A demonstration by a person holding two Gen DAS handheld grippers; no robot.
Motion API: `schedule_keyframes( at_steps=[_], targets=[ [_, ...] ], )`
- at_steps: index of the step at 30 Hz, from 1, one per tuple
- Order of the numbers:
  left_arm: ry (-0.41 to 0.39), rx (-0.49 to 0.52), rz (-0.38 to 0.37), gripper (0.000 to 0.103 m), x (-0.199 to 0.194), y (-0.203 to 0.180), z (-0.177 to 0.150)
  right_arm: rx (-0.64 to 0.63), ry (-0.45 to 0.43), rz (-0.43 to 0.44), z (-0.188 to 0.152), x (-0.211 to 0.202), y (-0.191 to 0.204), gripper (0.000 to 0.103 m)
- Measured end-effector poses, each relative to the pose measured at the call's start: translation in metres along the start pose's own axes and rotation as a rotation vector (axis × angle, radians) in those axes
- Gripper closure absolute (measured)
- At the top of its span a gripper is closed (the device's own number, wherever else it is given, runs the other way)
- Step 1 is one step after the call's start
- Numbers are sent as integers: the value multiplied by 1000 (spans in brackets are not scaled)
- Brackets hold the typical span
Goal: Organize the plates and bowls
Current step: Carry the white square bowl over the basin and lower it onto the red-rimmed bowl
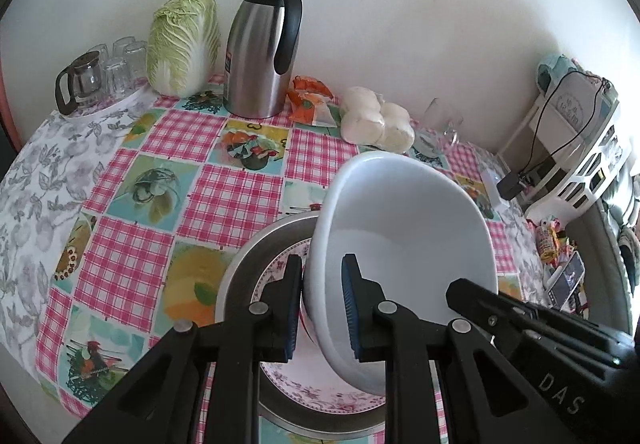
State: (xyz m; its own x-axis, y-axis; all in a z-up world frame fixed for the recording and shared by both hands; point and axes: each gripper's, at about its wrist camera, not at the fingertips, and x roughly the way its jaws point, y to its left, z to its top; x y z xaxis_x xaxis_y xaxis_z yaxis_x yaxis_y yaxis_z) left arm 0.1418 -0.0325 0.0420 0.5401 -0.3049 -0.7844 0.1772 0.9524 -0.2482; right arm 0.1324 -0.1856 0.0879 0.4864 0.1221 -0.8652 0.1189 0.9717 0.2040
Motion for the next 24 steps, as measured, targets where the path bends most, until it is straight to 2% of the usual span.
schedule_keyframes(
  at_steps=[10, 24],
  targets=[
    [41, 38, 34, 82, 16, -6, -3, 54, -33, 42, -12, 15, -12, 92],
    [76, 74, 33, 82, 30, -23, -5, 121, -41, 86, -16, 20, -40, 91]
  ],
)
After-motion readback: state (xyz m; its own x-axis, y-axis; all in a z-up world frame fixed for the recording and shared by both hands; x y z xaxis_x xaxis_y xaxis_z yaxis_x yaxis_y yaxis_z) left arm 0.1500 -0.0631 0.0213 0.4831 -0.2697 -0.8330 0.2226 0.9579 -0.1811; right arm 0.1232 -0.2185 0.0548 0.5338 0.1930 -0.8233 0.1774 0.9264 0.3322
